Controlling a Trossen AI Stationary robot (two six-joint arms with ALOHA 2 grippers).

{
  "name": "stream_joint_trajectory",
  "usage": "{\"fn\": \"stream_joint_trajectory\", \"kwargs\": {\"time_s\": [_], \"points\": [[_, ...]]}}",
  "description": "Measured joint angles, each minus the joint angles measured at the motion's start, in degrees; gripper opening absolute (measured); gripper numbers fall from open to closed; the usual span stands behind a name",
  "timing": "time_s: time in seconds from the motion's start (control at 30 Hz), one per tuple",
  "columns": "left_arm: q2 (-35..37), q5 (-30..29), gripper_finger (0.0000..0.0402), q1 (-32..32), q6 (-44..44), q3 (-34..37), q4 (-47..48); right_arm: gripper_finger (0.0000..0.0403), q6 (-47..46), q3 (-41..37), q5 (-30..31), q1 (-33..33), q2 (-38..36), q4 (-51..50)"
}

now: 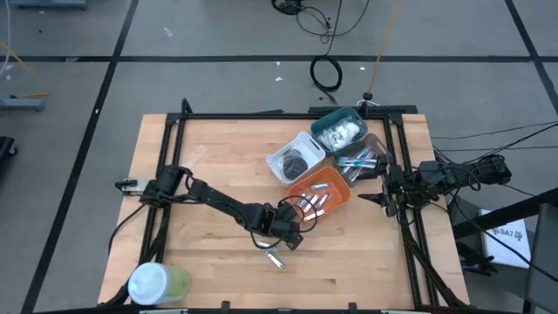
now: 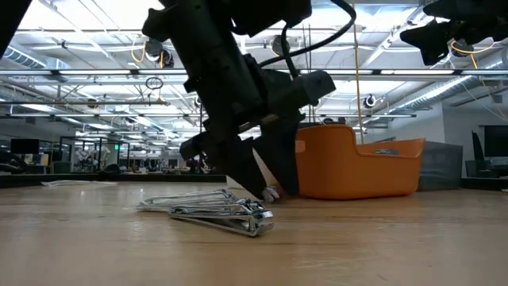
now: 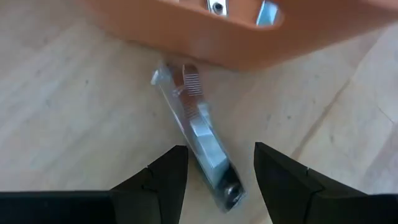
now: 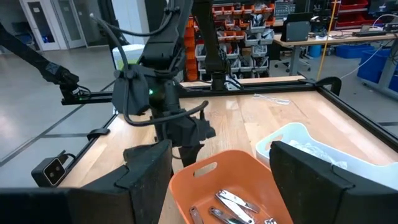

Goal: Pick & Place Travel size toiletries
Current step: Put the silver nail cutter into the orange bin

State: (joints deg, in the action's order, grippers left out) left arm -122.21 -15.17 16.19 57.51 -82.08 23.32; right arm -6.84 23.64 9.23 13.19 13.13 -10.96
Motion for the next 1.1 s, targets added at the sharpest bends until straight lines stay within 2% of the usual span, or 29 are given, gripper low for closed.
{"fn": "stream_joint_trajectory", "kwargs": {"time_s": [0.17,0.53,0.67,0.93,1.1], "points": [[-0.07,0.08,0.0186,-0.56,0.00,-0.04,1.04,0.0256,-0.01,-0.01,0.01,0.00,0.02,-0.02],[0.43,2.68,0.0186,-0.67,3.05,-0.26,13.85,0.0256,0.00,-0.02,0.00,0.00,0.02,-0.13],[0.39,2.50,0.0186,-0.35,2.35,-0.20,14.33,0.0256,0.01,0.00,-0.02,0.00,0.02,-0.15],[0.19,0.77,0.0186,0.21,-8.29,0.07,9.53,0.0256,0.05,-0.01,-0.02,0.00,0.02,-0.22],[0.13,0.12,0.0186,0.24,-10.42,0.07,9.91,0.0256,0.03,-0.01,-0.02,0.00,0.02,-0.26]]}}
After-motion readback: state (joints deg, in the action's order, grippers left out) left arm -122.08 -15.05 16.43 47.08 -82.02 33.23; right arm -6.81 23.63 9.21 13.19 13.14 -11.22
